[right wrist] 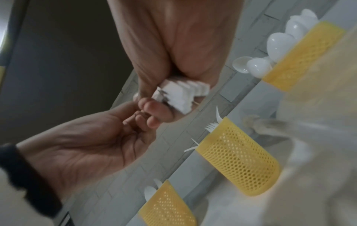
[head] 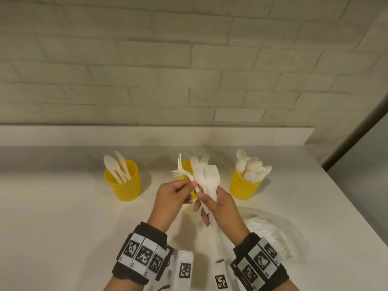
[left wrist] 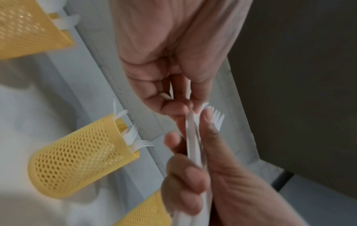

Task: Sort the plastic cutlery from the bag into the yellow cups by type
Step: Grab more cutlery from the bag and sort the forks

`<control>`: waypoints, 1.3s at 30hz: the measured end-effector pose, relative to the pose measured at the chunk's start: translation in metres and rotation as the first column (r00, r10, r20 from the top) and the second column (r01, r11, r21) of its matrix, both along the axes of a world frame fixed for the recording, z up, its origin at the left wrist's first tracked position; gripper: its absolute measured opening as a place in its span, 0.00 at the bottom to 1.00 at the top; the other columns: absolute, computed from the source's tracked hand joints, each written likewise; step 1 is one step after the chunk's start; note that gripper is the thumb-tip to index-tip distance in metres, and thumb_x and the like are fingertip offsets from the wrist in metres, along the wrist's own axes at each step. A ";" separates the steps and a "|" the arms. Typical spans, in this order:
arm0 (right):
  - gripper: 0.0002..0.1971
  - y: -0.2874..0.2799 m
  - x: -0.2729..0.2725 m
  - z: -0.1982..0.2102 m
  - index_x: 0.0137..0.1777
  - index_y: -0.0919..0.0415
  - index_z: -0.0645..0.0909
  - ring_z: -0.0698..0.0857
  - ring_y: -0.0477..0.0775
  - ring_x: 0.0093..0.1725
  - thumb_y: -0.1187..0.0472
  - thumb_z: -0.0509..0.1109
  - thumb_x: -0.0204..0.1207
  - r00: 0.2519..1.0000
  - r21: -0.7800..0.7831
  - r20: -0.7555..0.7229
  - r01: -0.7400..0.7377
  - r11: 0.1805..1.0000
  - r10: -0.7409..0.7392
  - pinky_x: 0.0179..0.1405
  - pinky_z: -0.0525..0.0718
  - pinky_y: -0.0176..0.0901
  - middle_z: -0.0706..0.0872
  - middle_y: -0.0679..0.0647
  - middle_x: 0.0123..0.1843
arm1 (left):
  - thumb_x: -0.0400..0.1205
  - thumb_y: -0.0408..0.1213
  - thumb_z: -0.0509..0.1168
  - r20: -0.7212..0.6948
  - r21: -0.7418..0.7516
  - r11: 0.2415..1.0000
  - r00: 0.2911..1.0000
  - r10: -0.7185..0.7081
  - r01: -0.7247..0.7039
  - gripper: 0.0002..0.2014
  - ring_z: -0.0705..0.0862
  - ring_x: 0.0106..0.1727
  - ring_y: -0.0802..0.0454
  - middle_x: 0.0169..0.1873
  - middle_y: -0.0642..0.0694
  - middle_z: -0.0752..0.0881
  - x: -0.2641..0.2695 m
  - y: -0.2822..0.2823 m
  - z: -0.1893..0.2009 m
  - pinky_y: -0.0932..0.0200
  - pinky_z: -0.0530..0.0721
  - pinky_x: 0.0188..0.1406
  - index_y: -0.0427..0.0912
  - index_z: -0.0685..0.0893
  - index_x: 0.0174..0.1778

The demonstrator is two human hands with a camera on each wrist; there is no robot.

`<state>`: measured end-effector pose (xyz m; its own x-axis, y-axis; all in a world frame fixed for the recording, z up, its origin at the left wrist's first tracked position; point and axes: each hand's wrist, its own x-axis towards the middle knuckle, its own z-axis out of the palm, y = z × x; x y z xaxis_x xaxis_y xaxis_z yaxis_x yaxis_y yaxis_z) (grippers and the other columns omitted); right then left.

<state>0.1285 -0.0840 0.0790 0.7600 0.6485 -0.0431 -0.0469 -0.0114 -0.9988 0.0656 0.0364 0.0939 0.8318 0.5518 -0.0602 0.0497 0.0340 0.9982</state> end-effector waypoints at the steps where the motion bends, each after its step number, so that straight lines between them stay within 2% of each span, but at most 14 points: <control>1: 0.09 -0.001 0.000 -0.001 0.53 0.64 0.80 0.73 0.52 0.14 0.59 0.63 0.81 1.000 0.011 -0.028 0.002 1.000 -0.001 0.14 0.71 0.37 0.83 0.63 0.32 | 0.77 0.34 0.68 0.017 -0.069 0.998 1.000 0.007 -0.006 0.09 0.77 0.23 0.58 0.18 0.53 0.81 -0.002 0.000 0.002 0.67 0.82 0.31 0.42 0.90 0.32; 4: 0.14 -0.004 0.001 -0.005 0.53 0.69 0.78 0.70 0.52 0.13 0.57 0.58 0.83 0.995 0.026 -0.093 0.021 0.999 -0.018 0.14 0.69 0.36 0.84 0.60 0.31 | 0.78 0.32 0.66 0.080 -0.179 0.984 0.996 0.037 -0.022 0.08 0.82 0.27 0.58 0.24 0.50 0.85 -0.004 0.004 0.007 0.66 0.86 0.35 0.43 0.90 0.38; 8: 0.15 -0.010 0.005 -0.006 0.55 0.68 0.77 0.70 0.52 0.13 0.55 0.57 0.83 0.989 0.041 -0.146 0.033 0.999 -0.027 0.14 0.67 0.35 0.83 0.58 0.30 | 0.79 0.31 0.65 0.143 -0.133 0.982 0.978 0.153 -0.134 0.07 0.82 0.28 0.60 0.25 0.49 0.84 0.004 0.021 0.011 0.67 0.86 0.37 0.40 0.89 0.43; 12: 0.12 -0.017 0.007 -0.010 0.50 0.65 0.79 0.66 0.50 0.14 0.55 0.61 0.82 0.981 0.037 -0.185 0.068 0.997 -0.061 0.17 0.62 0.36 0.76 0.56 0.27 | 0.79 0.33 0.66 0.139 0.060 0.951 0.946 0.294 -0.304 0.09 0.81 0.26 0.68 0.26 0.51 0.85 0.033 0.037 0.004 0.76 0.80 0.34 0.31 0.88 0.45; 14: 0.11 -0.020 0.009 -0.009 0.48 0.65 0.80 0.64 0.48 0.15 0.57 0.63 0.81 0.977 0.035 -0.200 0.085 0.996 -0.077 0.17 0.61 0.36 0.75 0.55 0.27 | 0.78 0.35 0.67 0.083 0.200 0.918 0.939 0.334 -0.344 0.11 0.83 0.34 0.70 0.36 0.47 0.88 0.048 0.038 -0.004 0.76 0.77 0.37 0.31 0.87 0.51; 16: 0.12 -0.021 0.012 -0.009 0.49 0.69 0.81 0.66 0.48 0.16 0.59 0.65 0.80 0.977 0.031 -0.193 0.103 0.994 -0.095 0.17 0.63 0.36 0.77 0.55 0.28 | 0.77 0.40 0.69 -0.001 0.365 0.872 0.937 0.350 -0.325 0.14 0.86 0.51 0.54 0.50 0.43 0.90 0.061 0.038 -0.019 0.66 0.76 0.52 0.36 0.87 0.54; 18: 0.13 -0.022 0.015 -0.008 0.51 0.72 0.81 0.68 0.48 0.17 0.59 0.67 0.79 0.979 0.026 -0.173 0.114 0.993 -0.108 0.18 0.67 0.37 0.79 0.56 0.30 | 0.74 0.46 0.70 -0.143 0.607 0.758 0.906 0.399 -0.238 0.14 0.78 0.63 0.43 0.62 0.47 0.85 0.068 0.037 -0.032 0.53 0.69 0.62 0.45 0.89 0.53; 23: 0.11 -0.022 0.020 -0.008 0.60 0.65 0.80 0.71 0.50 0.23 0.67 0.62 0.80 0.982 0.058 -0.184 0.058 0.997 -0.047 0.25 0.72 0.38 0.83 0.56 0.34 | 0.68 0.54 0.73 -0.233 0.754 0.636 0.839 0.492 -0.163 0.25 0.64 0.74 0.40 0.76 0.48 0.68 0.057 0.035 -0.036 0.44 0.60 0.69 0.53 0.83 0.62; 25: 0.12 -0.021 0.022 -0.009 0.60 0.64 0.79 0.71 0.50 0.24 0.68 0.61 0.79 0.969 0.104 -0.246 0.027 0.994 -0.001 0.25 0.71 0.37 0.85 0.57 0.35 | 0.70 0.53 0.72 -0.113 0.722 0.644 0.875 0.471 -0.253 0.22 0.69 0.71 0.38 0.70 0.44 0.74 0.047 0.030 -0.032 0.47 0.64 0.67 0.50 0.85 0.59; 27: 0.14 -0.019 0.023 -0.007 0.59 0.65 0.79 0.73 0.50 0.23 0.66 0.63 0.74 0.953 0.165 -0.294 -0.029 0.986 0.077 0.24 0.71 0.38 0.85 0.59 0.35 | 0.72 0.48 0.71 0.013 0.559 0.780 0.943 0.332 -0.282 0.11 0.77 0.62 0.45 0.55 0.45 0.82 0.036 0.019 -0.025 0.59 0.70 0.59 0.49 0.90 0.47; 30: 0.16 -0.016 0.021 -0.004 0.57 0.67 0.79 0.73 0.52 0.23 0.65 0.60 0.71 0.926 0.222 -0.317 -0.137 0.966 0.204 0.24 0.70 0.40 0.84 0.63 0.36 | 0.74 0.40 0.71 -0.054 0.309 0.951 0.998 0.025 -0.008 0.05 0.81 0.45 0.66 0.42 0.52 0.83 0.021 -0.004 -0.011 0.78 0.72 0.45 0.45 0.91 0.35; 34: 0.13 -0.014 0.017 -0.003 0.50 0.70 0.78 0.72 0.52 0.22 0.65 0.58 0.70 0.901 0.244 -0.309 -0.234 0.941 0.304 0.25 0.70 0.41 0.83 0.63 0.34 | 0.74 0.36 0.72 -0.025 0.231 0.968 0.995 -0.098 0.101 0.10 0.74 0.22 0.57 0.40 0.39 0.84 0.013 -0.016 -0.008 0.69 0.74 0.29 0.31 0.88 0.36; 37: 0.15 -0.015 0.017 -0.003 0.54 0.70 0.78 0.76 0.54 0.24 0.63 0.58 0.72 0.880 0.254 -0.319 -0.280 0.926 0.353 0.26 0.75 0.43 0.84 0.64 0.38 | 0.74 0.34 0.71 0.006 0.148 0.989 1.000 -0.030 0.029 0.10 0.75 0.21 0.56 0.42 0.41 0.84 0.013 -0.015 -0.007 0.67 0.75 0.28 0.30 0.88 0.33; 39: 0.16 -0.017 0.019 -0.004 0.58 0.71 0.78 0.83 0.58 0.30 0.64 0.58 0.75 0.893 0.230 -0.325 -0.244 0.942 0.310 0.33 0.82 0.45 0.86 0.65 0.41 | 0.76 0.33 0.69 0.017 0.082 0.996 0.999 0.027 -0.029 0.08 0.80 0.28 0.57 0.39 0.47 0.86 0.012 -0.015 -0.003 0.69 0.76 0.32 0.34 0.89 0.32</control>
<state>0.1480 -0.1010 0.0749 0.5046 0.8523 -0.1376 -0.4165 0.1007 -0.9035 0.0777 0.0212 0.0907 0.8165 0.5774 -0.0008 0.0340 -0.0467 0.9983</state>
